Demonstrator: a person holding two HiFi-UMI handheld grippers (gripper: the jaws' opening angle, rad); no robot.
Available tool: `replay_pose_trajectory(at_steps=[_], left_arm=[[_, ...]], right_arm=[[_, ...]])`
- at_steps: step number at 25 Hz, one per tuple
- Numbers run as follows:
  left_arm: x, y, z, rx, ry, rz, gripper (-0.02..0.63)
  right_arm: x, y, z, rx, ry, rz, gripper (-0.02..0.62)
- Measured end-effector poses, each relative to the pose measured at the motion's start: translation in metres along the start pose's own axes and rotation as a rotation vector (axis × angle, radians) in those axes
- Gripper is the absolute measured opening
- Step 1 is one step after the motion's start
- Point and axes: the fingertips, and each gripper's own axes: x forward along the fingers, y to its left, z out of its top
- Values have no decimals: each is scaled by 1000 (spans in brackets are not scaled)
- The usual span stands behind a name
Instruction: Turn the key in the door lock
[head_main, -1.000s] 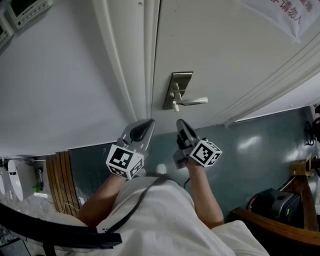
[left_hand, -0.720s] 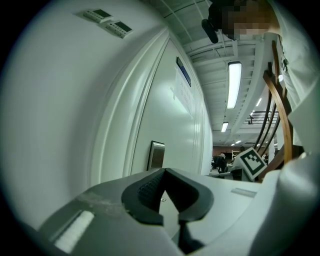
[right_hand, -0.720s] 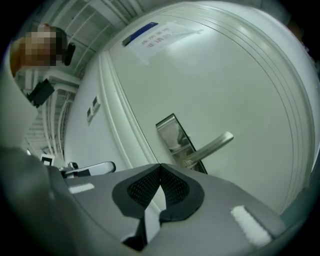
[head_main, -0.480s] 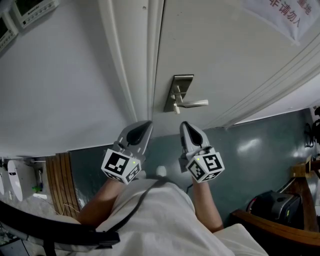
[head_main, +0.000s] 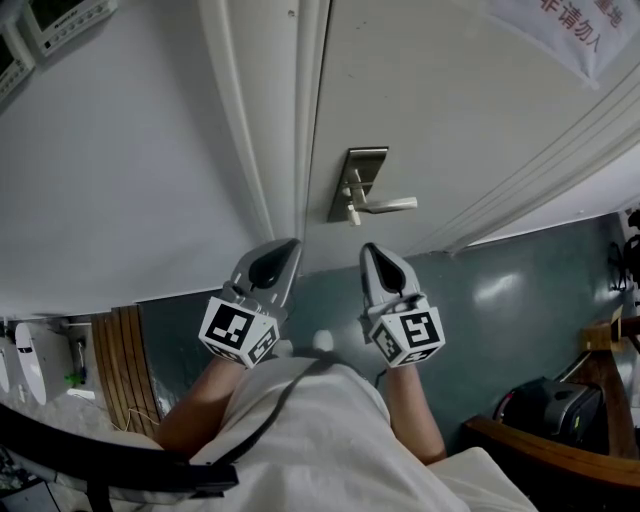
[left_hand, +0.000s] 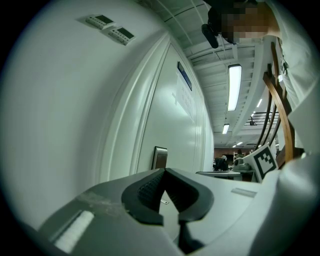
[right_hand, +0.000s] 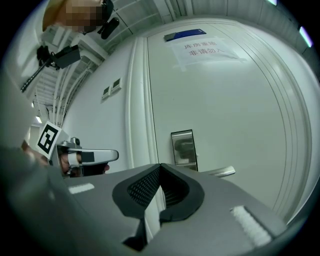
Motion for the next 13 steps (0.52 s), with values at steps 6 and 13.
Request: replay_pose_trajectory(at_steps=[6,13], left_arm=[[-3,2,1,-2,-3,-5,6],[-10,5,1,-10,-4,-11,6]], right_arm=[[-1,-2,-1,-21,10,-24,8],[-1,4,2,-40,15,-36,6]])
